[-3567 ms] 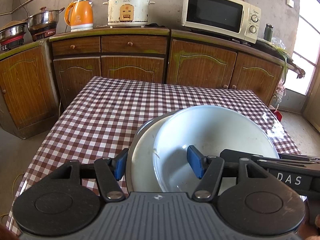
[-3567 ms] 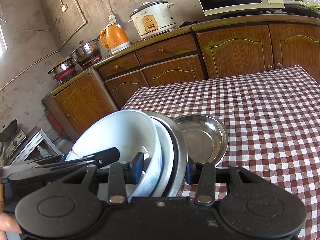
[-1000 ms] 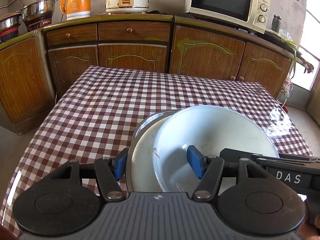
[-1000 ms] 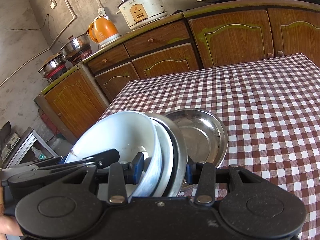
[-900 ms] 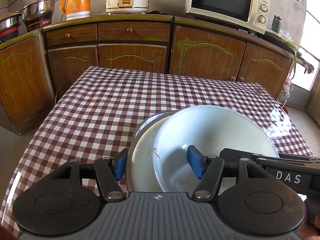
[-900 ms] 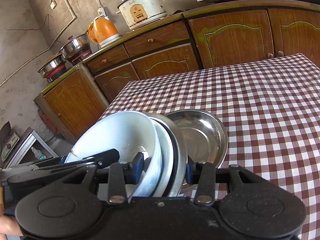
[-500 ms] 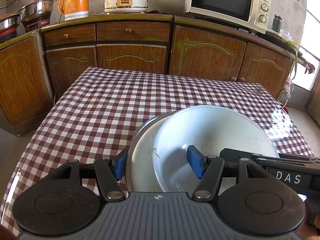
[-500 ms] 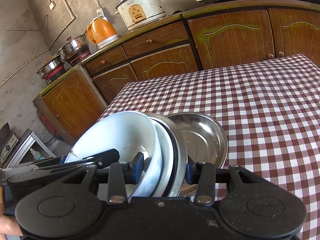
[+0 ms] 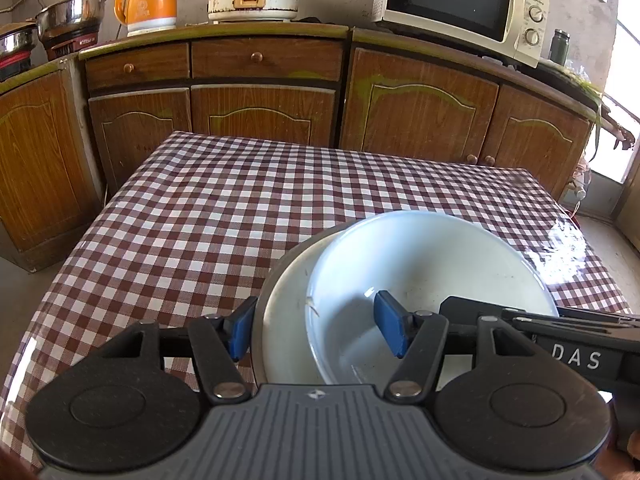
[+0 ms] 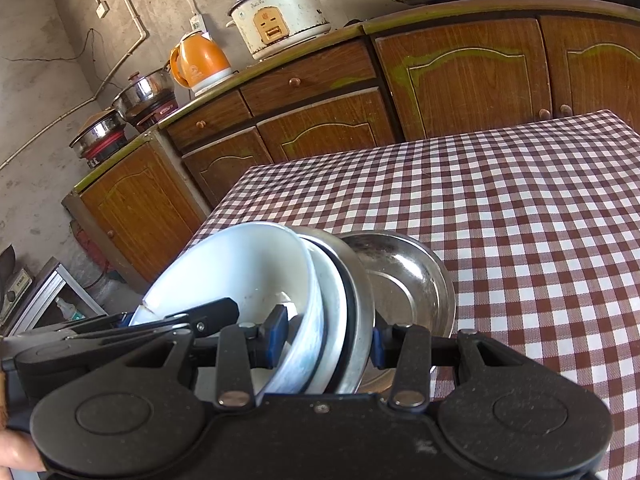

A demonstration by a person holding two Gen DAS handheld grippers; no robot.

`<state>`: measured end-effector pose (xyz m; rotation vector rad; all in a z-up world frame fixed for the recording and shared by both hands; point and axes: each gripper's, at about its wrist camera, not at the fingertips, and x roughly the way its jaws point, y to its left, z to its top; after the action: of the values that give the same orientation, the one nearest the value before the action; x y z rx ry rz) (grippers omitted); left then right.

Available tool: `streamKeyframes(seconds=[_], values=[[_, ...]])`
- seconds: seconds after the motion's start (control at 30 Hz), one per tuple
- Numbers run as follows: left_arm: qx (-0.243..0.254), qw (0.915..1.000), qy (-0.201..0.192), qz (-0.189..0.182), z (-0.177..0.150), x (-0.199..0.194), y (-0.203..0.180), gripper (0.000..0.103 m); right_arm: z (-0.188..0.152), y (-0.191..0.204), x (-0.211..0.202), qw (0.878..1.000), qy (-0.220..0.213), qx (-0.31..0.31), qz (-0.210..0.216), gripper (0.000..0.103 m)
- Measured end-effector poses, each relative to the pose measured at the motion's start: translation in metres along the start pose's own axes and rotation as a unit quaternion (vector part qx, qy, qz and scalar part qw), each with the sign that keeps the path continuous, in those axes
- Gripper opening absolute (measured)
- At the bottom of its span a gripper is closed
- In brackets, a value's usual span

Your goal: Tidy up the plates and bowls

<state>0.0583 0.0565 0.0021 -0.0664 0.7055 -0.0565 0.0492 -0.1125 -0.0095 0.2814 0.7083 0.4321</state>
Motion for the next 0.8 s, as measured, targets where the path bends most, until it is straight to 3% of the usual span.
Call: streamKeyframes(seconds=[0.8], values=[[0.01, 0.9998, 0.014, -0.008, 0.008, 0.043, 0.0, 0.064, 0.012, -0.026, 0.043, 1.0, 0.008, 0.013, -0.011, 0.05]])
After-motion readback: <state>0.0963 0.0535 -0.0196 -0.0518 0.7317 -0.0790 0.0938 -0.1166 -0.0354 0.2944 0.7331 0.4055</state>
